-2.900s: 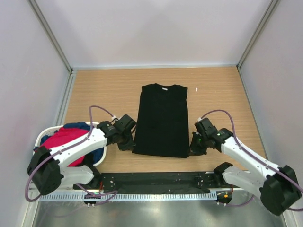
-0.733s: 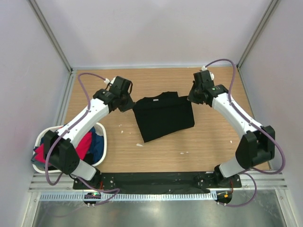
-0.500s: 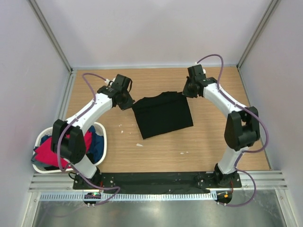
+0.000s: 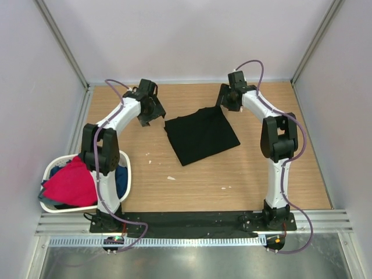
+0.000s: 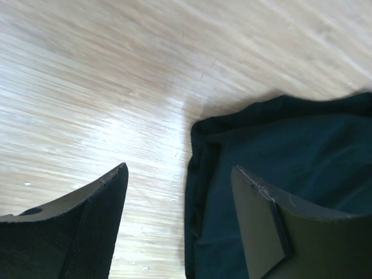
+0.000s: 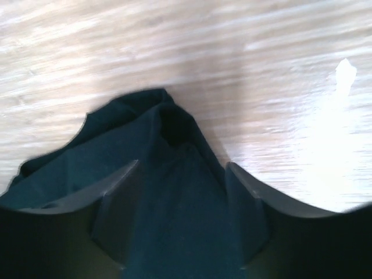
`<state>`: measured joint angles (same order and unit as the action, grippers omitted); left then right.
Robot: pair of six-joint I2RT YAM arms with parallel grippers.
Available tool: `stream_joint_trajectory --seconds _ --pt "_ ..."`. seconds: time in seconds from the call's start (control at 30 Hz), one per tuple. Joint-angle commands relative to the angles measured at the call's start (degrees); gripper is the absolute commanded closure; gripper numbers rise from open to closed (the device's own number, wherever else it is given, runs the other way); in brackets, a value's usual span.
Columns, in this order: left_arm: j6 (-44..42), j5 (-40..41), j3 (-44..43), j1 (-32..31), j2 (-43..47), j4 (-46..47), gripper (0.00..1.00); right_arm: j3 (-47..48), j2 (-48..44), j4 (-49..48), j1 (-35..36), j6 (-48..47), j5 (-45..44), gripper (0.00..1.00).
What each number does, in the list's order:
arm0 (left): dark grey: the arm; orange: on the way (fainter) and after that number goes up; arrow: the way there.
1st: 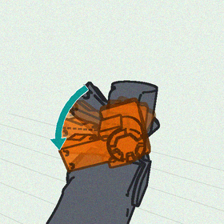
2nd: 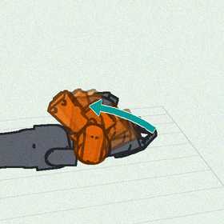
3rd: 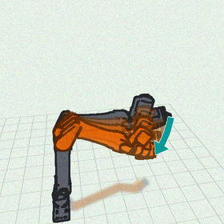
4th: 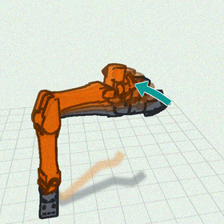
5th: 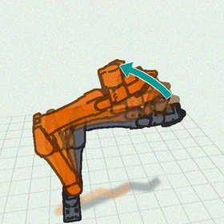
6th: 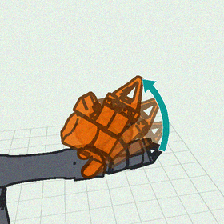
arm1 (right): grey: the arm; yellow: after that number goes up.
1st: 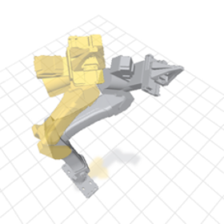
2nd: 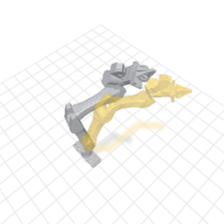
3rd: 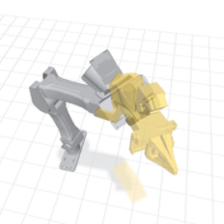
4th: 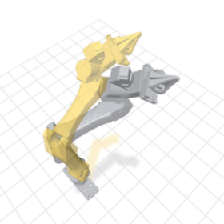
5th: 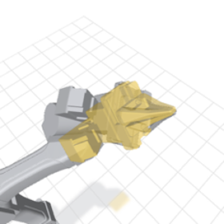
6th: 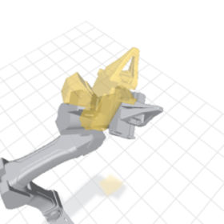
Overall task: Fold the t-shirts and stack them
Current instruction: Fold the tshirt
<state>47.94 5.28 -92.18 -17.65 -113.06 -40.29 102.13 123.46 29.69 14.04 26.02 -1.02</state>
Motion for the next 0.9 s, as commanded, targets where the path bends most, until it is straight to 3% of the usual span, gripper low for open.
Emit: stream_joint_trajectory --seconds 0.0,0.1,0.2,0.23,0.3,0.33,0.37,0.4,0.47,0.87 --pt "-4.95 2.02 -6.16 0.34 3.62 -4.7 0.27 5.1 -4.61 -1.57 -0.33 -4.3 2.33 0.3" --pt "-5.23 -1.22 -3.38 -0.1 9.68 -3.04 0.26 5.1 -7.79 -1.22 -0.33 -7.21 3.03 0.27" --pt "-2.69 -3.6 2.77 -2.2 15.13 1.7 0.29 3.26 -10.6 -1.3 -0.25 -6.69 9.17 0.34" --pt "-0.5 -4.57 4.1 -2.82 16.01 4.75 0.31 2.47 -11.3 -1.48 0.19 -6.34 10.93 0.44" --pt "1.7 -4.84 6.74 -4.66 17.25 7.41 0.52 -1.04 -11.57 -2.88 0.89 -6.07 12.71 0.55" --pt "2.85 -4.93 8.41 -5.2 16.99 8.47 0.61 -2.1 -11.57 -4.19 1.33 -6.16 12.71 0.69" --pt "4.6 -7.71 9.03 -5.46 16.47 11.26 0.7 -3.5 -10.7 -4.81 1.95 -6.51 13.05 0.74" --pt "5.57 -8.0 9.12 -6.16 14.81 12.07 0.89 -4.04 -10.17 -5.52 2.13 -6.86 13.58 0.82" --pt "7.33 -7.74 9.04 -6.69 12.61 13.66 1.0 -4.04 -7.64 -6.75 2.39 -6.86 13.06 0.85" --pt "9.63 -0.54 6.93 -6.26 -3.91 14.37 1.0 3.42 4.86 -7.28 1.43 -10.2 5.15 0.81"
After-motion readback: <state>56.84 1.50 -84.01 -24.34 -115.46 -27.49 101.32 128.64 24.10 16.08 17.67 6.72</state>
